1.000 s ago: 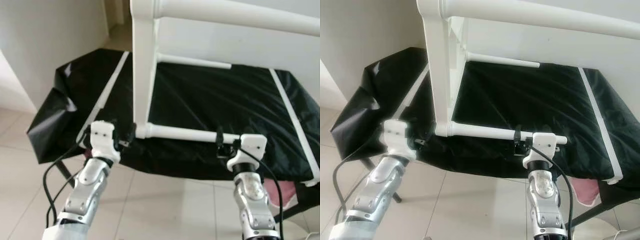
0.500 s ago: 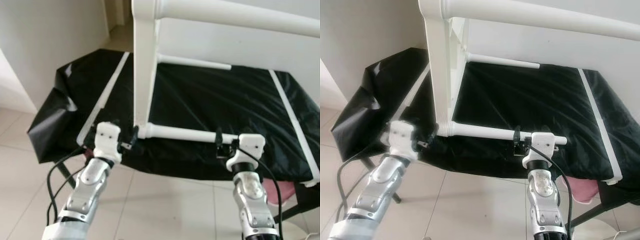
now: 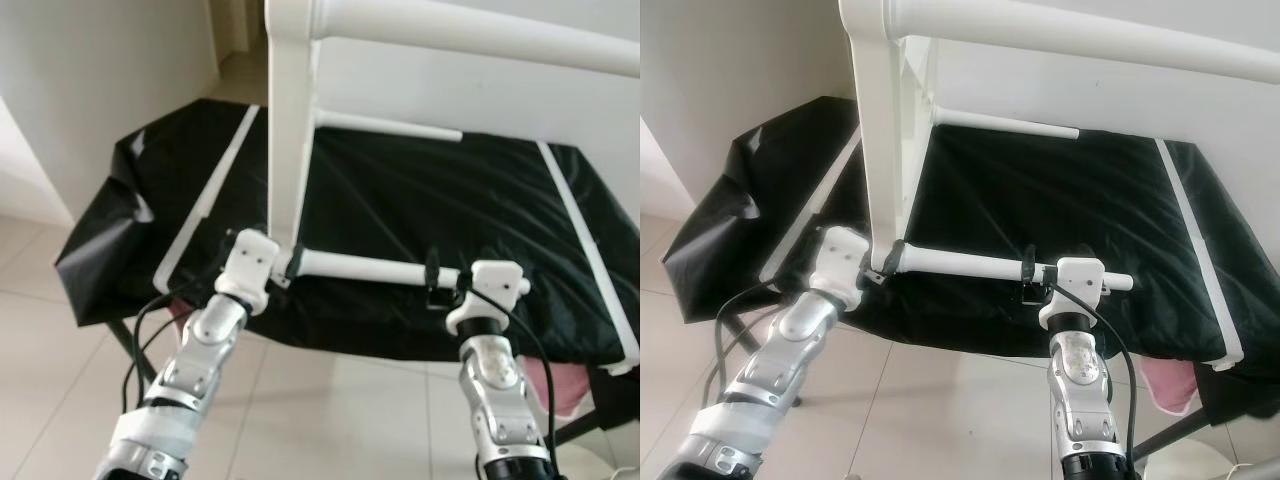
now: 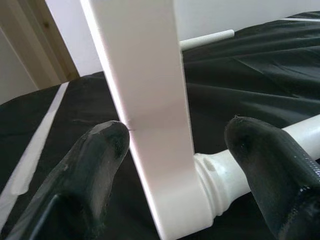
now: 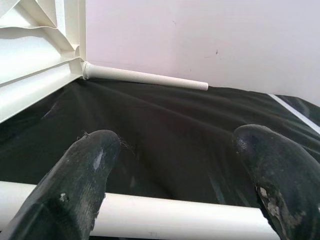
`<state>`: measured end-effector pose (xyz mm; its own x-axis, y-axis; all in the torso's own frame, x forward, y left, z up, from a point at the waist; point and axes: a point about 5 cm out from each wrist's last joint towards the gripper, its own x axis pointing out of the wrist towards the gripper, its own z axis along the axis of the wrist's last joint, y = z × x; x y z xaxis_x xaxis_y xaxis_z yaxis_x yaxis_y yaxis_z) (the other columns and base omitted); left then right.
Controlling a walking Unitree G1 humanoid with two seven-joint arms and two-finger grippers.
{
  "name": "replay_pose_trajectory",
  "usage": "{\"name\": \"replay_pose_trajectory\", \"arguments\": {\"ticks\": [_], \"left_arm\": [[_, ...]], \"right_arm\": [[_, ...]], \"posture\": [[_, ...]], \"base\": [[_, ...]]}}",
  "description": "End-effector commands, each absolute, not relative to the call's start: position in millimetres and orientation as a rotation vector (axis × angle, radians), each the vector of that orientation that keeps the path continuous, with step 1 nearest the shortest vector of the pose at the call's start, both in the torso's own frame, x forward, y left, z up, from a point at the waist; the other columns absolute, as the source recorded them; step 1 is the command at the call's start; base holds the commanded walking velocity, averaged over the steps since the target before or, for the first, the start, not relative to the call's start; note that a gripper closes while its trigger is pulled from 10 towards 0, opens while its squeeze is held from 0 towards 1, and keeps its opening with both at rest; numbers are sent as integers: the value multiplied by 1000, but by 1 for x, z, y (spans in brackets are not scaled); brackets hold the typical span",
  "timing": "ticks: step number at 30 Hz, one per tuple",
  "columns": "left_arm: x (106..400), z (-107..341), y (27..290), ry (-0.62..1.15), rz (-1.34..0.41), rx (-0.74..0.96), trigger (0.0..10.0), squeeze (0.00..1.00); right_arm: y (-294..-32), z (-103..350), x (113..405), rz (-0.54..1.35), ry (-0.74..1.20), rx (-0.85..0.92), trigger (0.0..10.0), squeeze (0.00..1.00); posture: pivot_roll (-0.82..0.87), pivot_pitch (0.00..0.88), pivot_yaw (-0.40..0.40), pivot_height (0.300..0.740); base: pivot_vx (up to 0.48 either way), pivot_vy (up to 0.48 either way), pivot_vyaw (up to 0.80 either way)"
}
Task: Building children table
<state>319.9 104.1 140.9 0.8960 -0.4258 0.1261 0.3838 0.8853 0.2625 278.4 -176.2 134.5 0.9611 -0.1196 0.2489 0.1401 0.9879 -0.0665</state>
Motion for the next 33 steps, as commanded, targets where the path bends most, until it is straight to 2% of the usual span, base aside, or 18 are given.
{"name": "replay_pose_trajectory", "arguments": {"ticks": [1,9,21,26,33], "left_arm": [[326,143,101,-172,-341,224,10000,0],[339,155,86,-186,-254,213,10000,0],[349,161,81,-189,-149,262,10000,0],[354,162,86,-183,-99,298,10000,0],[358,161,115,-179,-49,360,10000,0]], "right_arm": [[-179,133,279,-154,-245,-71,10000,0],[-179,133,280,-169,-250,-62,10000,0],[-179,134,284,-179,-253,-55,10000,0],[-176,136,285,-169,-258,-55,10000,0],[-179,136,285,-173,-259,-59,10000,0]], "posture": [[19,0,-29,740],[16,10,-23,740],[13,12,-21,740],[11,14,-26,740],[12,17,-23,740]], "base": [[0,0,0],[0,0,0],[0,0,0],[0,0,0],[0,0,0]]}}
